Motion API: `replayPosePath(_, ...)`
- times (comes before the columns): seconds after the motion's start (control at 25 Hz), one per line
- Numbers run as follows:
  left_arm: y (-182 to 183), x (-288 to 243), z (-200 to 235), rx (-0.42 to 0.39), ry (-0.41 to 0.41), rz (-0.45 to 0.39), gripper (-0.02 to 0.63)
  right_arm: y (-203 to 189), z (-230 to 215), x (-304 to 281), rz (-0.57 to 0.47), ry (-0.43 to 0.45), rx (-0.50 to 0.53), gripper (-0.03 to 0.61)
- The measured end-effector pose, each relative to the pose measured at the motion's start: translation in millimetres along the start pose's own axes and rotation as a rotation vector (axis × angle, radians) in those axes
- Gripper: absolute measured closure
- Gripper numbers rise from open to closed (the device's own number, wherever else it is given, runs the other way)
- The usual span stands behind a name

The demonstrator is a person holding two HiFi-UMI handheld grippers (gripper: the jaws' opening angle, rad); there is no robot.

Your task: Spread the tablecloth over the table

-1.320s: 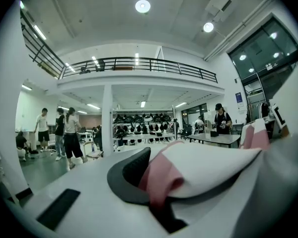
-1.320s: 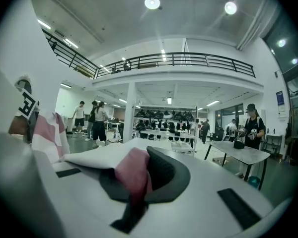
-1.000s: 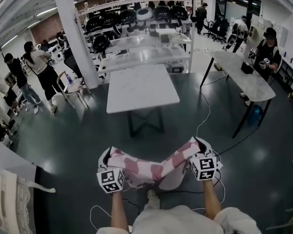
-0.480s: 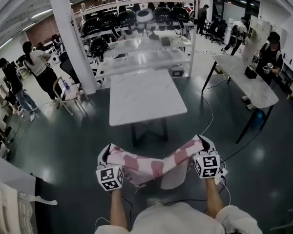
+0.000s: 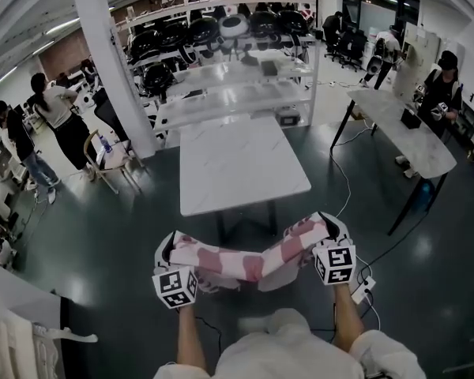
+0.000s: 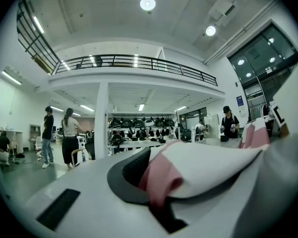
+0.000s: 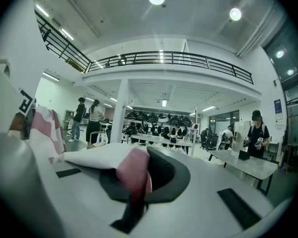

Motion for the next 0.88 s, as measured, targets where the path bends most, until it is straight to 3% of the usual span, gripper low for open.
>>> replayPosePath(0.44, 0, -59, 23, -0.010, 0.032, -0.013, 0.588, 0, -11, -69, -0.017, 0.011, -0.003, 0.565)
replayPosePath(0.88, 6, -187, 24, -0.010, 0.053, -0.025, 0.588, 5, -52, -185, -0.051, 0.037, -0.003, 0.565)
Point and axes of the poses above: the fingertips, and each gripper's own axes: x backward along the fingers, z to its left, y out of its top, the point moved 7 cm from there along x, backward along the fingers, and after that the axes turned 6 degrees about -x, right-handed, at the moved point
